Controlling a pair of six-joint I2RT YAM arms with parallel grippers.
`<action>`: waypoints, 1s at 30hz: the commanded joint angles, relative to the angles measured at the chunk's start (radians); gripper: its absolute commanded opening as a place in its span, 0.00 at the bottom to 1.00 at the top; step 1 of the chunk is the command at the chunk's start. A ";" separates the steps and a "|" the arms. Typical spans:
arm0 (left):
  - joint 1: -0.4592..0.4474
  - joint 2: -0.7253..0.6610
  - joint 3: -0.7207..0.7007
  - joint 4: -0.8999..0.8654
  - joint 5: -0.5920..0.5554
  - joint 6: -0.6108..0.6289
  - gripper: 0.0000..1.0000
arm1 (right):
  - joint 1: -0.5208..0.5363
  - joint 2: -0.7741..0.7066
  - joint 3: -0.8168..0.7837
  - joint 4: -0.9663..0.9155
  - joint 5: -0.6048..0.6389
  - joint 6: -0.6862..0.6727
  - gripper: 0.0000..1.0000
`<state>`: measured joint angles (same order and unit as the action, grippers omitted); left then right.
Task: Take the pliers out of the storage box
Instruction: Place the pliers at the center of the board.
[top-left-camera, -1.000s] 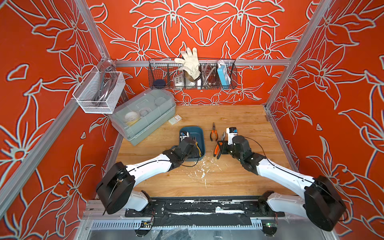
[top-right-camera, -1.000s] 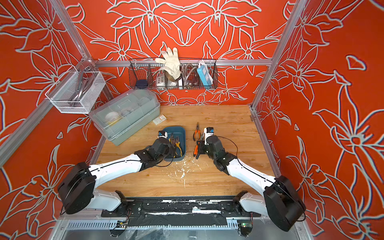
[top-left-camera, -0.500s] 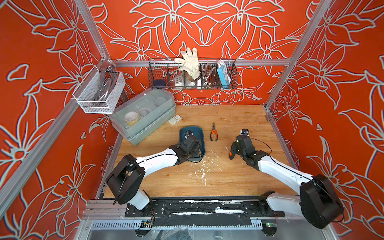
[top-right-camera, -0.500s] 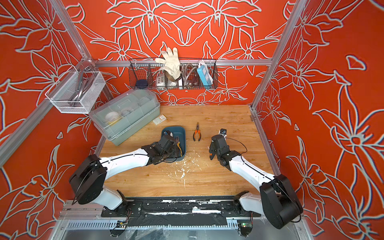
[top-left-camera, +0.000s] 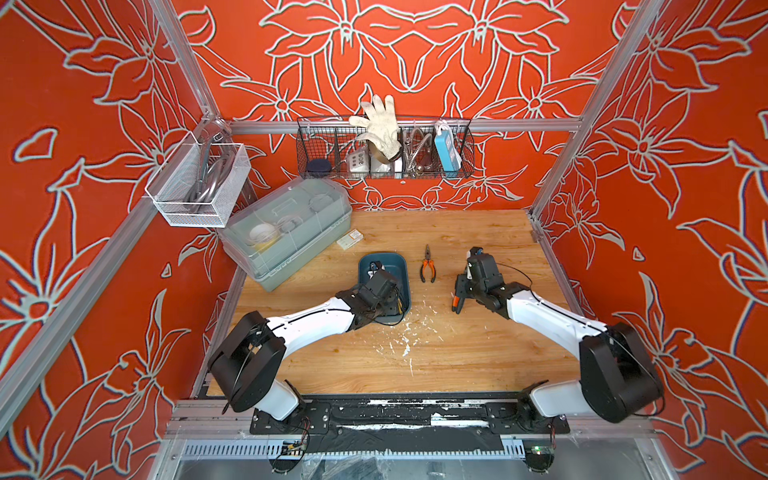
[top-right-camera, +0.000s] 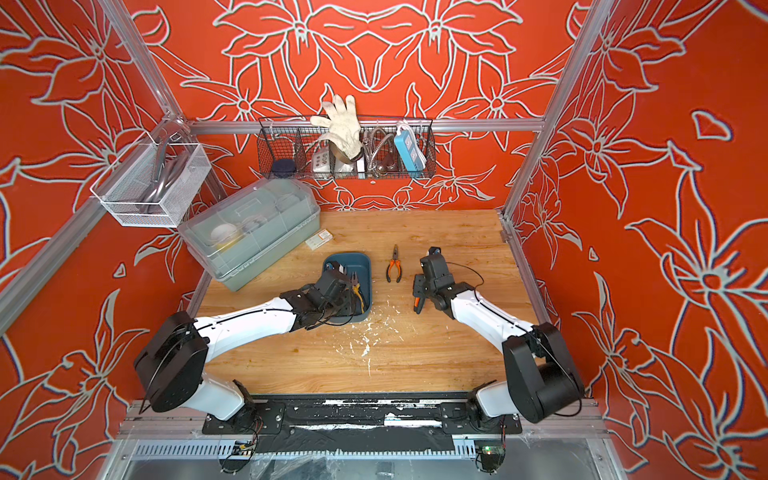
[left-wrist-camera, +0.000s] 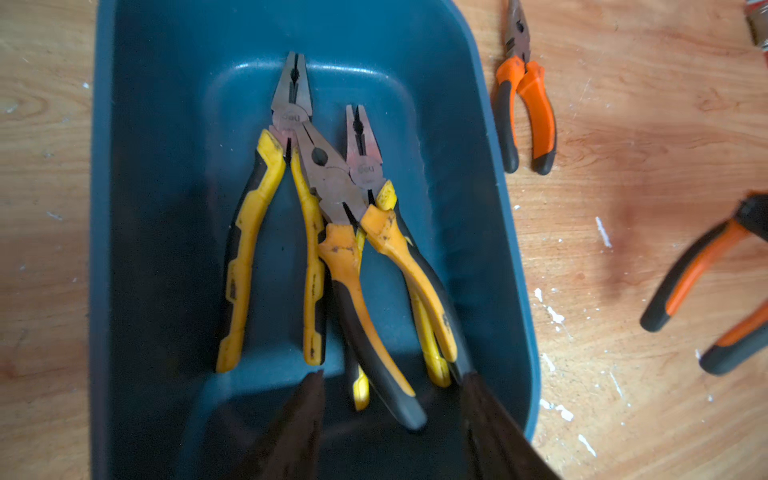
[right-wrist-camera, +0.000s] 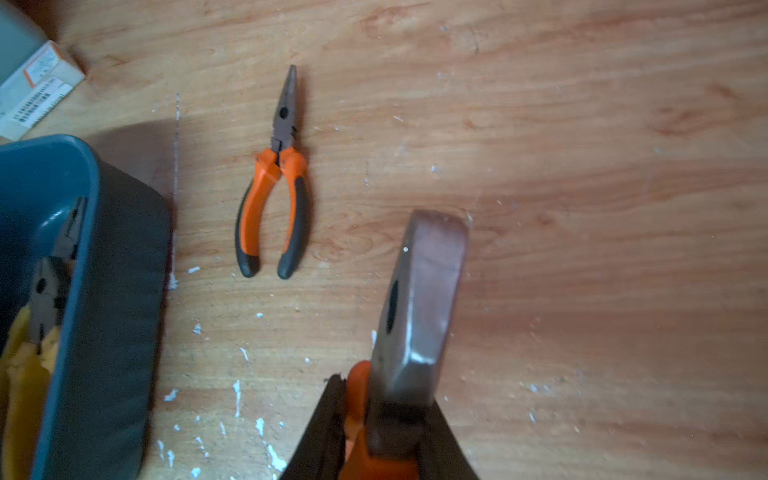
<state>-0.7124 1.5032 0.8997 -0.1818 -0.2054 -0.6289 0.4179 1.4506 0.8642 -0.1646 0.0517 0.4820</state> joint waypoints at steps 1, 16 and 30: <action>0.005 -0.046 -0.020 0.003 -0.037 0.016 0.55 | -0.023 0.085 0.162 -0.067 -0.088 -0.060 0.00; 0.006 -0.052 -0.032 0.022 -0.056 0.040 0.56 | -0.142 0.621 0.774 -0.381 -0.237 -0.200 0.02; 0.007 -0.059 -0.030 0.020 -0.039 0.037 0.56 | -0.210 0.812 0.861 -0.335 -0.455 -0.146 0.21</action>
<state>-0.7124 1.4616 0.8658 -0.1627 -0.2451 -0.6025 0.2077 2.2299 1.7145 -0.4923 -0.3691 0.3321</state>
